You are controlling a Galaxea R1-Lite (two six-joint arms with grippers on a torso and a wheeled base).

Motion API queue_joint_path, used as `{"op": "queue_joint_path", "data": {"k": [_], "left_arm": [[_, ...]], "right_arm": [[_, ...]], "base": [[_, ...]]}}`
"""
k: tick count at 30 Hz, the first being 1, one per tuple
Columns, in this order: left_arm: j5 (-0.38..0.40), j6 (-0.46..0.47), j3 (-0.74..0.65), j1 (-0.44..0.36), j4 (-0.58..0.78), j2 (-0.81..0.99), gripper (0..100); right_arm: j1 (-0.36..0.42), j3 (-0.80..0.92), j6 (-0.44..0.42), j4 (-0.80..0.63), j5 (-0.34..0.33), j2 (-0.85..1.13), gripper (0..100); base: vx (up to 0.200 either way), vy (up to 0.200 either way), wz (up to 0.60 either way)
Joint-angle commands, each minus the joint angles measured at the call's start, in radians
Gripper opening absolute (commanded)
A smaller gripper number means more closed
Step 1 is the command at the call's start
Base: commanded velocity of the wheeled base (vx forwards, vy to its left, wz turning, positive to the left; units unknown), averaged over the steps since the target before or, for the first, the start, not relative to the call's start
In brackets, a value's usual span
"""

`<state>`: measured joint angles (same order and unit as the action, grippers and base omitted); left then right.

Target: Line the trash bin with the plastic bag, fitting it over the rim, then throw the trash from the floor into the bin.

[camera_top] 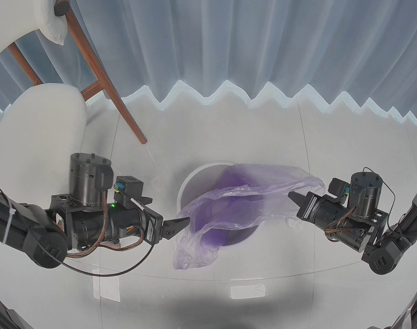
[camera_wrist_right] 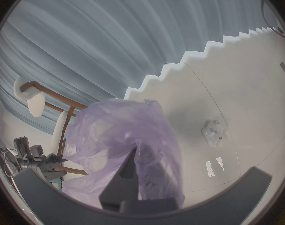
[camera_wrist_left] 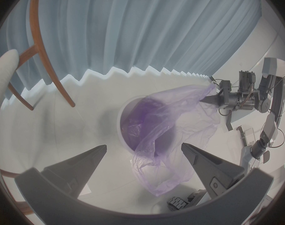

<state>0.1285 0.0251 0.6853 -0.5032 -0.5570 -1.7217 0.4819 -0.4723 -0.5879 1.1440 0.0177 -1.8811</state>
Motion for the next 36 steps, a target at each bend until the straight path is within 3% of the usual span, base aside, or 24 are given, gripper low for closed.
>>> {"op": "queue_joint_path", "data": {"k": [1,9,10,19,23,24,26,27,29,32,36], "left_arm": [[0.020,0.006,0.019,-0.014,-0.078,-0.156,100],[0.022,0.001,0.094,-0.032,-0.323,-0.415,100],[0.023,-0.002,0.100,-0.031,-0.360,-0.432,0],[0.023,-0.096,0.140,-0.009,-0.409,-0.412,0],[0.026,-0.136,0.132,-0.008,-0.376,-0.311,0],[0.026,-0.139,0.135,-0.009,-0.320,-0.248,0],[0.026,-0.139,0.137,-0.009,-0.313,-0.242,0],[0.056,-0.149,0.158,-0.011,-0.139,-0.118,0],[0.089,-0.171,0.192,-0.009,0.019,-0.059,0],[0.092,-0.195,0.250,-0.008,0.192,-0.041,0],[0.092,-0.266,0.347,-0.001,0.253,-0.075,0]], "right_arm": [[0.003,-0.002,0.000,0.000,0.001,0.016,0],[0.007,0.008,-0.001,0.000,0.002,0.037,0],[0.009,0.009,-0.001,0.000,0.002,0.042,0],[0.006,0.027,-0.004,-0.004,-0.008,0.100,0],[-0.034,0.035,-0.001,-0.004,-0.065,0.112,0],[-0.083,0.031,0.005,-0.012,-0.131,0.129,0],[-0.088,0.031,0.006,-0.013,-0.139,0.131,0],[-0.166,0.020,0.042,-0.060,-0.255,0.135,0],[-0.207,-0.011,0.072,-0.104,-0.311,0.123,0],[-0.238,-0.072,0.088,-0.159,-0.364,0.096,0],[-0.250,-0.196,0.097,-0.219,-0.383,0.031,0]], "base": [[0.000,0.000,0.00],[0.000,0.000,0.00],[0.000,0.000,0.00],[0.000,0.000,0.00],[0.000,0.000,0.00],[0.000,0.000,0.00],[0.000,0.000,0.00],[0.000,0.000,0.00],[0.000,0.000,0.00],[0.000,0.000,0.00],[0.000,0.000,0.00]]}}
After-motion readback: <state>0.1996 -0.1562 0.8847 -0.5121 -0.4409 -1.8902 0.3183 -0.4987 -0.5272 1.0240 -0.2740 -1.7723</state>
